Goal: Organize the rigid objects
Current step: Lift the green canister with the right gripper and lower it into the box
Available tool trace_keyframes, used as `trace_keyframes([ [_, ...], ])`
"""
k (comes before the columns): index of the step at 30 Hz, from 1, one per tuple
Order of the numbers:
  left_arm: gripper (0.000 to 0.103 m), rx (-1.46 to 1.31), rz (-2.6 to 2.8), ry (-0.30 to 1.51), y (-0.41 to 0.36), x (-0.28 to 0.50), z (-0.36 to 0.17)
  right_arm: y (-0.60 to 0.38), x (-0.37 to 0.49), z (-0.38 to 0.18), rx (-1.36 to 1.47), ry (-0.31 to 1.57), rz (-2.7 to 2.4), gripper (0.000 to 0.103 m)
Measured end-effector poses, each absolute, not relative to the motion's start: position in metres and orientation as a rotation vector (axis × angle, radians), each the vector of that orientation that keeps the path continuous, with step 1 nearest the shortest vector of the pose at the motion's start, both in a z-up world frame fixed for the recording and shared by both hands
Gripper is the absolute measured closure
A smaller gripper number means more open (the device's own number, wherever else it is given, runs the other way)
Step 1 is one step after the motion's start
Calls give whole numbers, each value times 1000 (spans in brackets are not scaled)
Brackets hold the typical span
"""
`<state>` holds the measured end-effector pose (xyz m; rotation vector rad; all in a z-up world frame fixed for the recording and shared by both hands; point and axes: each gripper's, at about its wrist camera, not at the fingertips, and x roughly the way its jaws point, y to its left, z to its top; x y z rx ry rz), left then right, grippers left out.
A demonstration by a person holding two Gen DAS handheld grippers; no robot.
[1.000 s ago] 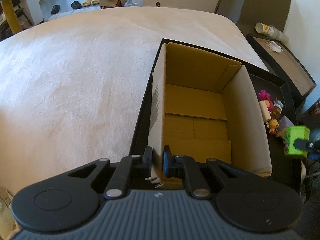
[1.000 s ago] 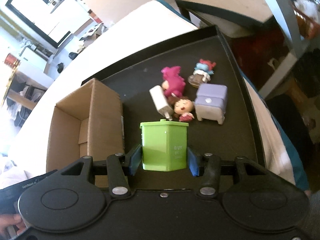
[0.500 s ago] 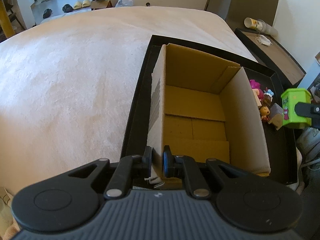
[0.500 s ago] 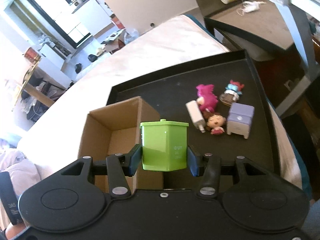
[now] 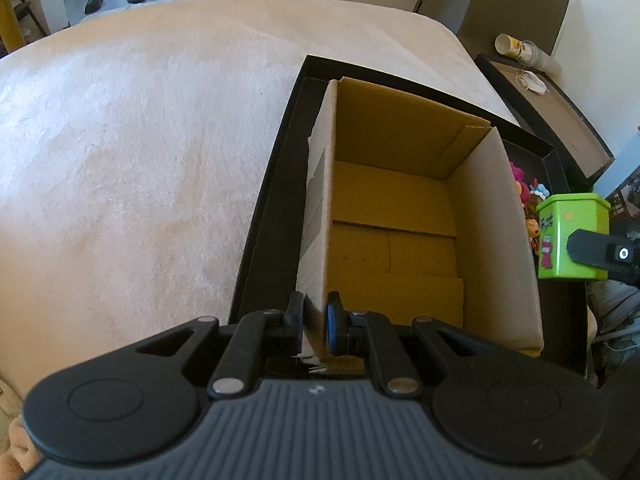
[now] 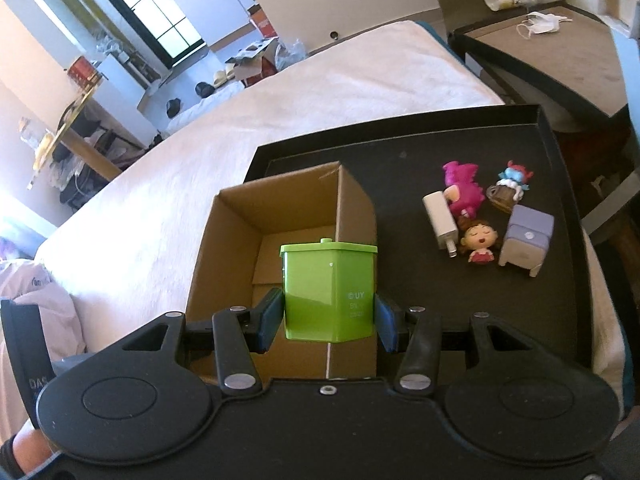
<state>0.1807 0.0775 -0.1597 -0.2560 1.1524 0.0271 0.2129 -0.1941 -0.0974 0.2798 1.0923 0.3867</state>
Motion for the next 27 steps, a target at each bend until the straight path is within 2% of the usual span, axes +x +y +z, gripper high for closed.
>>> trace_keyframes([
  [27, 91, -272, 27, 1191, 84, 192, -168, -122, 229, -124, 212, 1182, 453, 55],
])
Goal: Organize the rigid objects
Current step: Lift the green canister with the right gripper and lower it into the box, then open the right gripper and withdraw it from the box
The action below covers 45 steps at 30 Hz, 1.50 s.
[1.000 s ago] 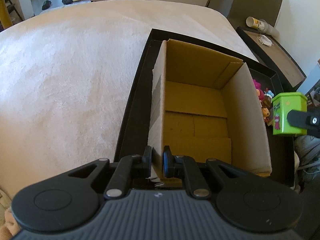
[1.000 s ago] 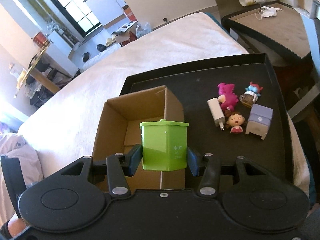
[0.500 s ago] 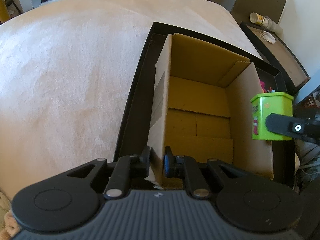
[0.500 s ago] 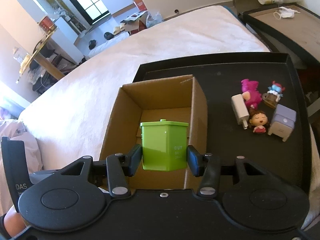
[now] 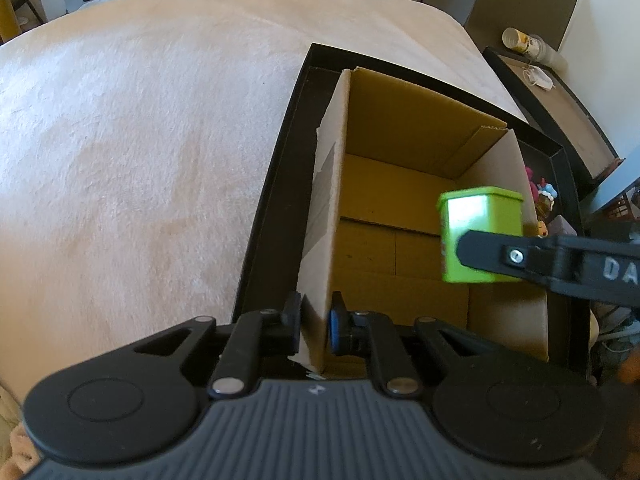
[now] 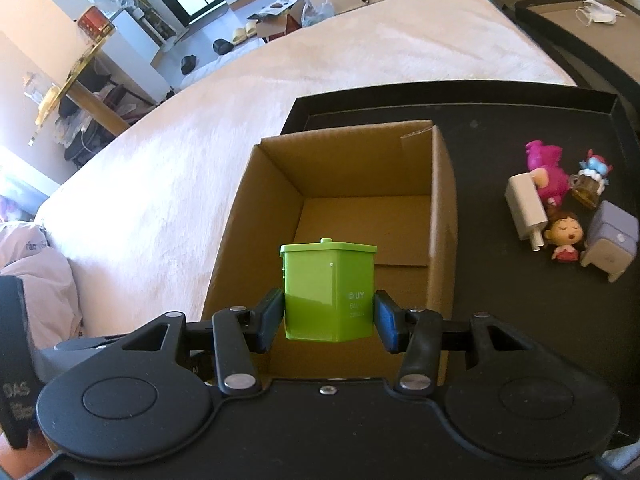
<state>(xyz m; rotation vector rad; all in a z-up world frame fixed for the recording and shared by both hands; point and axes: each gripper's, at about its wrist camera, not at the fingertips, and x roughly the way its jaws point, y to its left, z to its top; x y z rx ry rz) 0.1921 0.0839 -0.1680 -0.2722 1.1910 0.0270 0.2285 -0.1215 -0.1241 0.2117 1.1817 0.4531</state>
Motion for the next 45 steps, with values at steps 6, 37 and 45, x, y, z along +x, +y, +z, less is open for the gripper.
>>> trace_keyframes([
  [6, 91, -275, 29, 1196, 85, 195, -169, -115, 235, -130, 226, 1193, 438, 54],
  [37, 91, -278, 79, 1193, 83, 194, -166, -169, 225, -100, 241, 1095, 352, 50],
  [45, 91, -278, 109, 1190, 82, 195, -164, -204, 224, -103, 266, 1082, 256, 46],
])
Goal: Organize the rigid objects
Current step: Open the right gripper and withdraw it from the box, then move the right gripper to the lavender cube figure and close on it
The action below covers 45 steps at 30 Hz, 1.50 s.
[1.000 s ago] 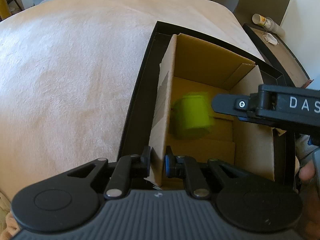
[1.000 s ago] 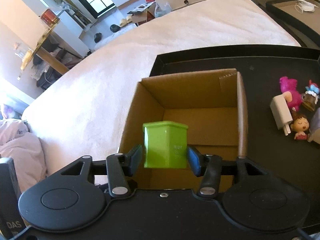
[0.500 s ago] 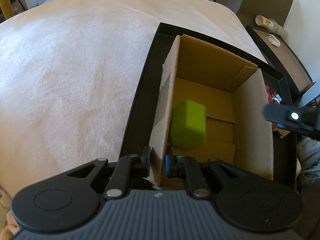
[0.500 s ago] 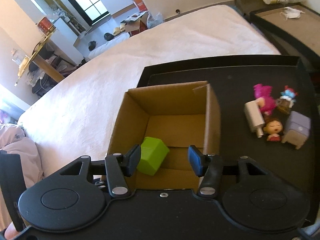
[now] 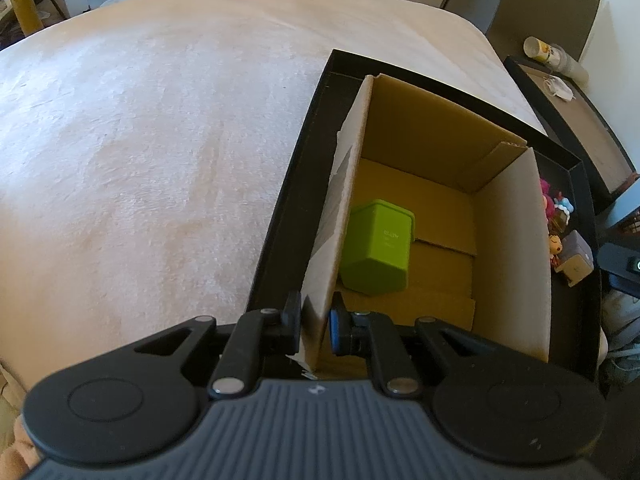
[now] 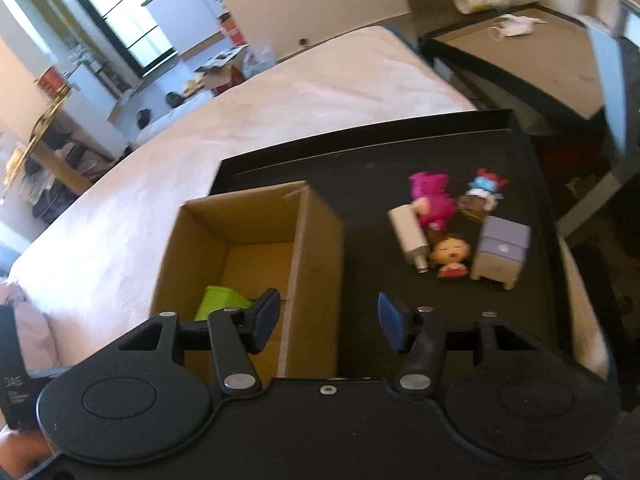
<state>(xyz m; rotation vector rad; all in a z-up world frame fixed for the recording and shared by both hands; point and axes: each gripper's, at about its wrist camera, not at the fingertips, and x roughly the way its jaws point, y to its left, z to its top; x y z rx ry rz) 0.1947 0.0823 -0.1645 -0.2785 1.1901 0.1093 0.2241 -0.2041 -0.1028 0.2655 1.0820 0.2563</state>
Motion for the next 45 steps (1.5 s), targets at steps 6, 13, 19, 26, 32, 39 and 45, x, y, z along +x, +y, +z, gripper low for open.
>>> trace_keyframes([
  [6, 91, -274, 130, 1190, 80, 196, -164, -223, 225, -111, 235, 1074, 149, 42],
  [13, 91, -259, 154, 1184, 78, 195, -165, -238, 228, -125, 249, 1070, 97, 41],
  [19, 91, -232, 164, 1183, 74, 195, -163, -263, 231, -132, 292, 1033, 58, 42],
  [26, 91, -218, 175, 1183, 72, 197, -161, -288, 244, -152, 357, 1055, 32, 42],
  [32, 91, -217, 176, 1188, 72, 199, -161, -296, 255, -169, 377, 1078, 6, 43],
  [39, 91, -214, 174, 1199, 73, 201, -162, -292, 265, -180, 361, 1094, -6, 43],
  [45, 91, -216, 167, 1201, 73, 203, -163, -281, 273, -185, 268, 1102, -49, 44],
])
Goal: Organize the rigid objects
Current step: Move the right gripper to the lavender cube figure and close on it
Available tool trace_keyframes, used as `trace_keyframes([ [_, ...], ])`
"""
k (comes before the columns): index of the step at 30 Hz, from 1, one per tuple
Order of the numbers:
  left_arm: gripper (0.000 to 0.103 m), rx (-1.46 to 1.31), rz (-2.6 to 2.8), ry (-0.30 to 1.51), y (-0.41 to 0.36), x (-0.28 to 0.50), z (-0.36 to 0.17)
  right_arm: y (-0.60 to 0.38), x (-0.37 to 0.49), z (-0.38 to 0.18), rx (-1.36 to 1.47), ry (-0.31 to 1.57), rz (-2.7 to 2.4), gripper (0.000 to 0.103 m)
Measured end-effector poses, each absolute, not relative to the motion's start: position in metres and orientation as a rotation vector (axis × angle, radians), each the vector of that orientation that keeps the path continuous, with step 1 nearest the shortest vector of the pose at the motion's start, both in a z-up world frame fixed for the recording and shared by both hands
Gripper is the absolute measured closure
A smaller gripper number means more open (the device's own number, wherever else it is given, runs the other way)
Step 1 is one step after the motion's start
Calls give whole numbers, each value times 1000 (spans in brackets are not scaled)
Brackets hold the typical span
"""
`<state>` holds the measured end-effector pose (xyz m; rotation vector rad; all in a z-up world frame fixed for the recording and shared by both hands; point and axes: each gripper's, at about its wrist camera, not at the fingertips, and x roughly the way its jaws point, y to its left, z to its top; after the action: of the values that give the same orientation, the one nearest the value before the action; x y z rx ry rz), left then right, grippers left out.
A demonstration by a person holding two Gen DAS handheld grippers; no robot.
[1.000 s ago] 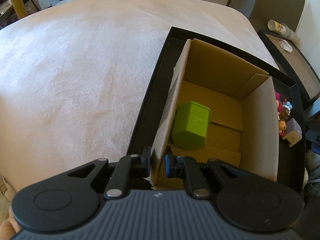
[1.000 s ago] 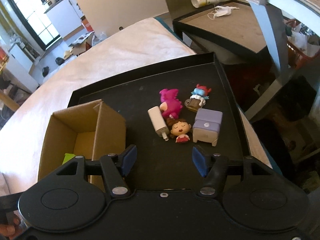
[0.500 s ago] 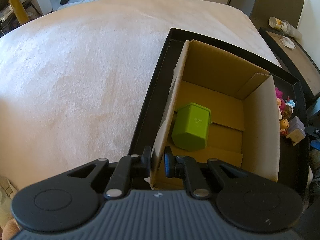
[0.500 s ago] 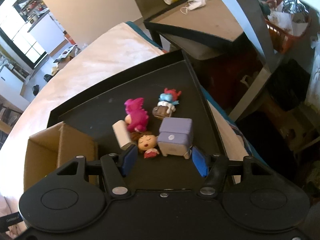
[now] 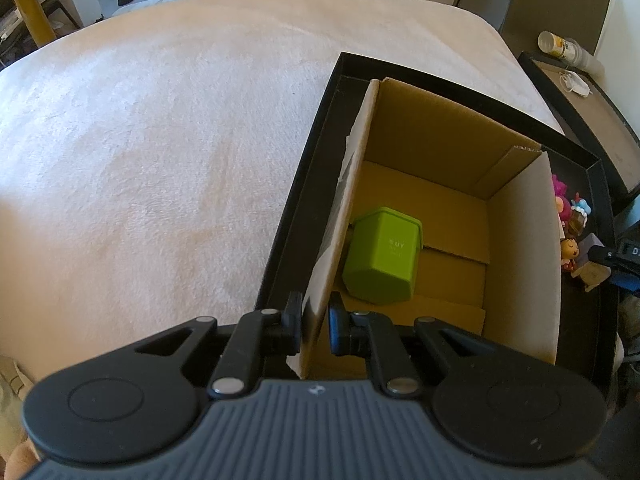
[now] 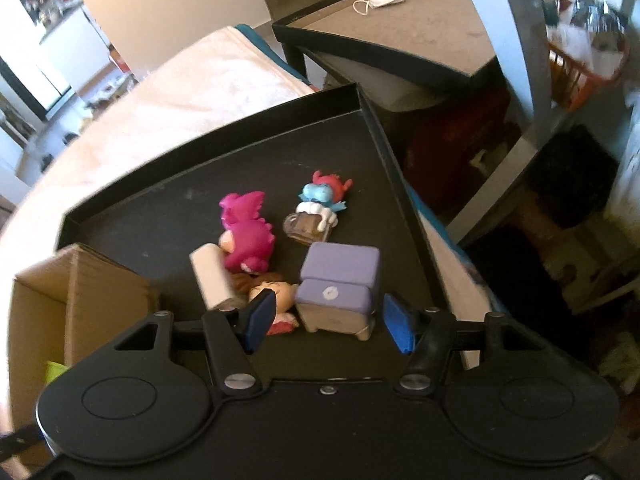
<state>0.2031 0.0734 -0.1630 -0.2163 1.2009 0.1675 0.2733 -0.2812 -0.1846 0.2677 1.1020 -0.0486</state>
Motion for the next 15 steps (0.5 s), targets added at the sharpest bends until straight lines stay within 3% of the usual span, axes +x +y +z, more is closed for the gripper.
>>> trace_keyframes([
  [3, 91, -207, 165, 1206, 72, 203, -165, -278, 277, -189, 231, 1113, -55, 56],
  [5, 91, -202, 167, 1208, 72, 203, -166, -278, 276, -189, 218, 1112, -63, 59],
  [15, 91, -188, 202, 1200, 66, 203, -165, -286, 260, -172, 247, 1073, -66, 61],
])
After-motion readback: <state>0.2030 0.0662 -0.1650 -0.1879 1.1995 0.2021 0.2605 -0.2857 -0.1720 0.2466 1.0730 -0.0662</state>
